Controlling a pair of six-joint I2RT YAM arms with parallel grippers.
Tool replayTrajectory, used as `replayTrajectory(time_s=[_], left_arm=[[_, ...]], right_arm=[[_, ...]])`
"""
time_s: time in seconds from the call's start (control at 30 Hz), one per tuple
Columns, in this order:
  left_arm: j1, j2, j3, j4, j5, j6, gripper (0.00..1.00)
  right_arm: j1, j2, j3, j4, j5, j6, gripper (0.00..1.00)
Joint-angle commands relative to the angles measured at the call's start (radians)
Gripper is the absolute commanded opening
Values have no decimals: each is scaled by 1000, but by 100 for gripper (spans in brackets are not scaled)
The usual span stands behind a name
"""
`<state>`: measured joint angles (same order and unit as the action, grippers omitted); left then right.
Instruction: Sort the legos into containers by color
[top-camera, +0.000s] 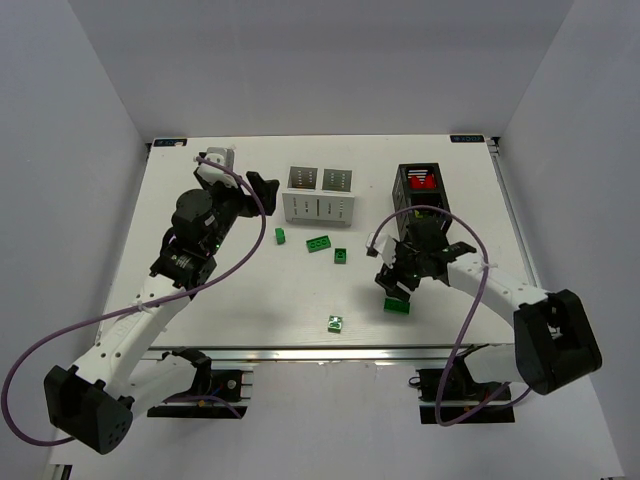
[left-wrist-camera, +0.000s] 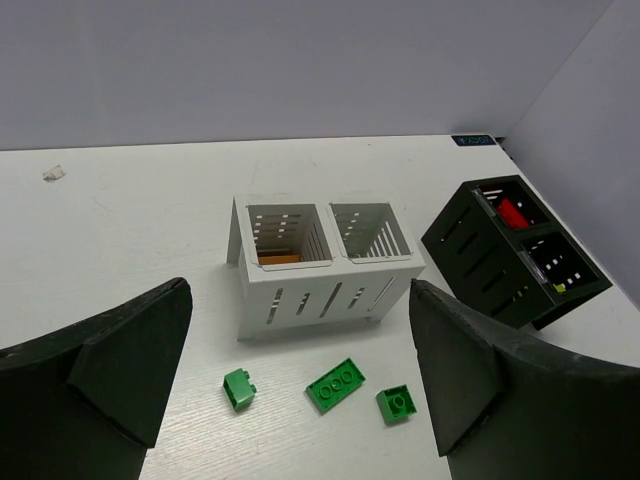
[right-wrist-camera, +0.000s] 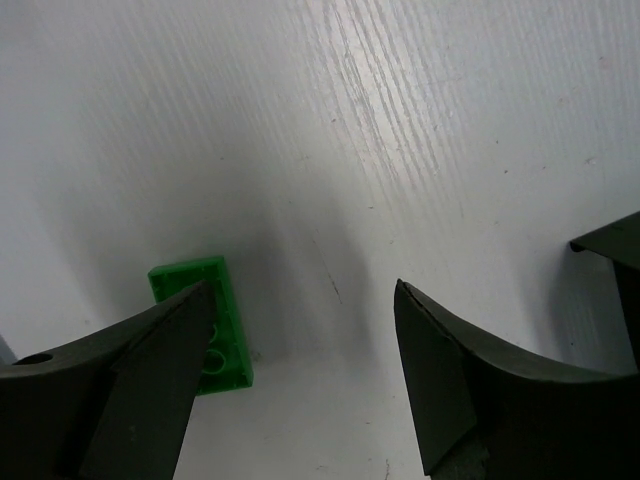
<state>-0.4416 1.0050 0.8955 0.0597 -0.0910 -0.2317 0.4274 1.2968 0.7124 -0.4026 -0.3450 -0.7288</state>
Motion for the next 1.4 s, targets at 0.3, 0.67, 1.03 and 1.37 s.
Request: replayTrajectory(time_s=[0.3,0.67,1.03,1.37], left_arm=[[-3,-14,-10,8,-10,17,98],[-3,-17,-10,9,-13,20,98],[-3,-6,-13,9,-13,25,98],[-3,-5,-13,9,-15,28,98]], right_arm=[[74,121,50,16,140,74,89],[73,-8,61,50,84,138,89],[63,2,73,-11,-35,125,89],[123,110,75,-18,64,149,89]])
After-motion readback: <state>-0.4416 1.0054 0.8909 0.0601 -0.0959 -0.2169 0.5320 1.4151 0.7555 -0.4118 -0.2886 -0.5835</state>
